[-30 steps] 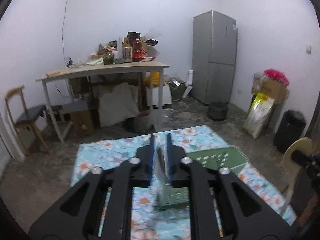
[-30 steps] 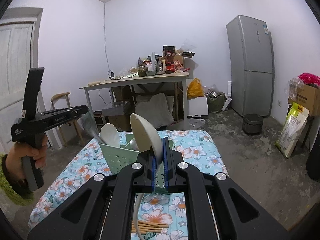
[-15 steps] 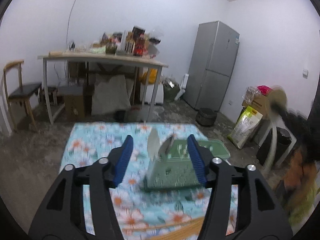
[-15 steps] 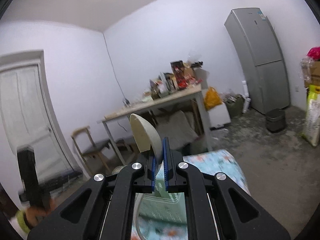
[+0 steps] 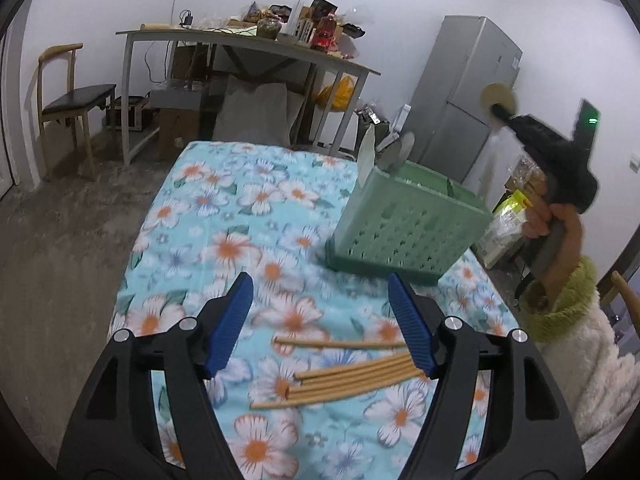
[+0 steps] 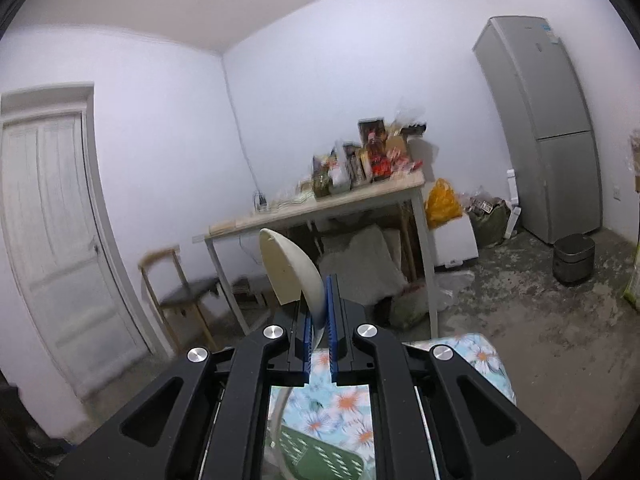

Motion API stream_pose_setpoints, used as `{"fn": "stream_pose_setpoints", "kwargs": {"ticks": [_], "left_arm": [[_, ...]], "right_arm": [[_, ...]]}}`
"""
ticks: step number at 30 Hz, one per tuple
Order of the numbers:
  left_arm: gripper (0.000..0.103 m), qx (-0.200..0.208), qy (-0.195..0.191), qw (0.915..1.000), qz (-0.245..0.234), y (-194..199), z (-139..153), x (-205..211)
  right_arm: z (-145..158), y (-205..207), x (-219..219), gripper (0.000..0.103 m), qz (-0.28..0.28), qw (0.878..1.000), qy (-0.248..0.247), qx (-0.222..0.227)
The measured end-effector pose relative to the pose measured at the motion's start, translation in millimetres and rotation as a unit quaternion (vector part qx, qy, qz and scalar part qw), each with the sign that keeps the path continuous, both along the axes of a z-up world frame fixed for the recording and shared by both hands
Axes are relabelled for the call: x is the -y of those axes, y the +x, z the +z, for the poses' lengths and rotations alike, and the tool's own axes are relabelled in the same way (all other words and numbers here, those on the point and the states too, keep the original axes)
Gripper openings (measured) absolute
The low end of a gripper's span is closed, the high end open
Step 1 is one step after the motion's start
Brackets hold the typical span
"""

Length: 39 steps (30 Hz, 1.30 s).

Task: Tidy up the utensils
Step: 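Insert the white spoon into the holder with the right tool, open and withdraw, then reach the left tool to the bamboo chopsticks and grasp them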

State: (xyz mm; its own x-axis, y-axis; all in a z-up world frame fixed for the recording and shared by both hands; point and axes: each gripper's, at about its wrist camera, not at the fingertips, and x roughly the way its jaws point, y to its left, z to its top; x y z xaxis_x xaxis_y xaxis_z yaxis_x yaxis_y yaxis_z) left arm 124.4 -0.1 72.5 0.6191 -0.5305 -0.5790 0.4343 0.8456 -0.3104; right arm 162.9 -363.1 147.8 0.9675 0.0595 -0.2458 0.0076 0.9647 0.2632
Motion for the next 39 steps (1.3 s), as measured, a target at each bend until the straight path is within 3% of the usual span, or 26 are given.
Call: {"fn": "stream_pose_setpoints", "kwargs": {"ticks": [3, 5, 7, 10, 15, 19, 22, 29, 35, 39], "left_arm": [[0.071, 0.001, -0.003, 1.0, 0.002, -6.0, -3.0, -1.9], [0.072, -0.001, -0.007, 1.0, 0.001, -5.3, -3.5, -0.9], [0.073, -0.002, -0.008, 1.0, -0.002, -4.9, -4.3, 0.3], [0.074, -0.001, -0.006, 1.0, -0.003, -5.0, -4.9, 2.2], [0.076, -0.009, -0.011, 0.9999, 0.001, -4.2, -7.1, 2.5], [0.077, -0.02, 0.008, 0.9997, 0.011, -4.9, -9.1, 3.7], [0.077, -0.043, 0.049, 0.9973, 0.032, -3.6, -13.0, 8.0], [0.081, -0.071, 0.144, 0.9847, 0.068, -9.0, -24.0, 19.7], [0.081, -0.088, 0.159, 0.9807, 0.073, -20.0, -36.8, 17.8], [0.081, -0.081, 0.148, 0.9835, 0.065, -29.2, -42.2, 11.9]], "right_arm": [[-27.0, 5.6, -6.4, 0.008, 0.008, 0.999, -0.014, -0.042], [-37.6, 0.8, -7.2, 0.015, 0.019, 0.998, -0.011, -0.061], [-39.0, -8.5, -5.6, 0.051, 0.017, 0.998, -0.008, -0.066], [-35.7, -33.3, -1.5, 0.064, 0.012, 0.998, -0.003, -0.058], [-26.1, -79.1, 5.0, 0.07, 0.004, 0.998, 0.033, -0.051], [-34.8, -111.5, 2.1, 0.071, 0.004, 0.995, 0.064, -0.077], [-57.4, -129.2, -14.5, 0.075, 0.009, 0.988, 0.076, -0.134], [-107.3, -150.1, -69.4, 0.085, 0.017, 0.966, 0.047, -0.252], [-133.3, -153.3, -101.1, 0.085, 0.045, 0.949, 0.057, -0.308], [-142.0, -157.0, -113.2, 0.085, 0.057, 0.943, 0.071, -0.32]]}}
